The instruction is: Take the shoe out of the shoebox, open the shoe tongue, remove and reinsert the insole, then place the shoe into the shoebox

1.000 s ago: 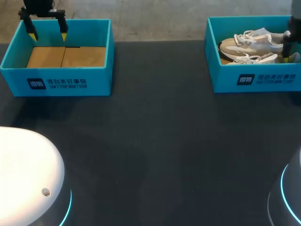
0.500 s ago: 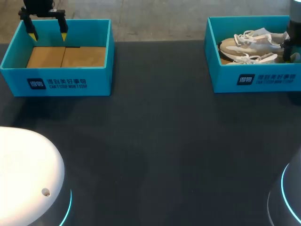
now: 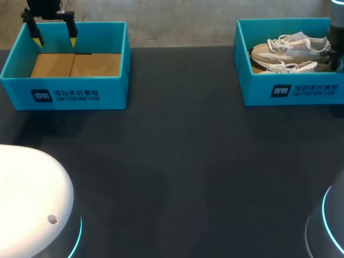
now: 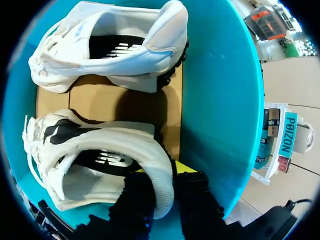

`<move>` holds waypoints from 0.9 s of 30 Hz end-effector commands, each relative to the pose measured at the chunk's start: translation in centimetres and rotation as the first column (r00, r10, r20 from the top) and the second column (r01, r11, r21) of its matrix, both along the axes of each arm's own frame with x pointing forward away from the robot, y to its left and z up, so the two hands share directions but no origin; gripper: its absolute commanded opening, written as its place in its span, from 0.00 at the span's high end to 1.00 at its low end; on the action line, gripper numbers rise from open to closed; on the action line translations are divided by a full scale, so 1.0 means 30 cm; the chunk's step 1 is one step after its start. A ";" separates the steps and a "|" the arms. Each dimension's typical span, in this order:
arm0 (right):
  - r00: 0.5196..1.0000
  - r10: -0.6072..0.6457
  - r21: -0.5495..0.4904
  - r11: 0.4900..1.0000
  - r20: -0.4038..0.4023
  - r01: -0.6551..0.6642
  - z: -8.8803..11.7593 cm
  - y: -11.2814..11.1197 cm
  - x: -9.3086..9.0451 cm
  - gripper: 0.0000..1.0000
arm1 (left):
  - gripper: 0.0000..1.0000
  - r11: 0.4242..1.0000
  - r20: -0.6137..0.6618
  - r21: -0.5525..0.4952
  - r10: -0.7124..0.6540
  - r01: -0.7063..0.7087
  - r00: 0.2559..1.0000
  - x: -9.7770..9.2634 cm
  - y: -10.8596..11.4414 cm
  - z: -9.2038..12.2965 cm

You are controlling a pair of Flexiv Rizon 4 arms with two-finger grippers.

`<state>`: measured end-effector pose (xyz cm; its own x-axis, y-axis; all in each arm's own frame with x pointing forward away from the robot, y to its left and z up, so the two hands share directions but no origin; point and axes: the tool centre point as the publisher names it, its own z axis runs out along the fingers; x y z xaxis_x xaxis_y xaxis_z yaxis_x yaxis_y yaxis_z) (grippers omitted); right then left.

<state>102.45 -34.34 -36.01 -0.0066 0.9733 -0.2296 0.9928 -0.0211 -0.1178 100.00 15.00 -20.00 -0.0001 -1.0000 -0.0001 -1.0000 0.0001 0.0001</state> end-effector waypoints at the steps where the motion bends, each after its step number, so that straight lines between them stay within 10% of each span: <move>1: 1.000 -0.004 0.004 1.000 -0.002 0.004 -0.010 0.005 0.012 1.00 | 0.00 1.000 0.000 0.000 0.000 0.000 1.000 0.000 0.000 0.000; 27: 0.990 -0.057 -0.053 0.997 0.129 0.064 0.190 -0.024 0.011 1.00 | 0.00 1.000 0.000 0.000 0.000 0.000 1.000 0.000 0.000 0.000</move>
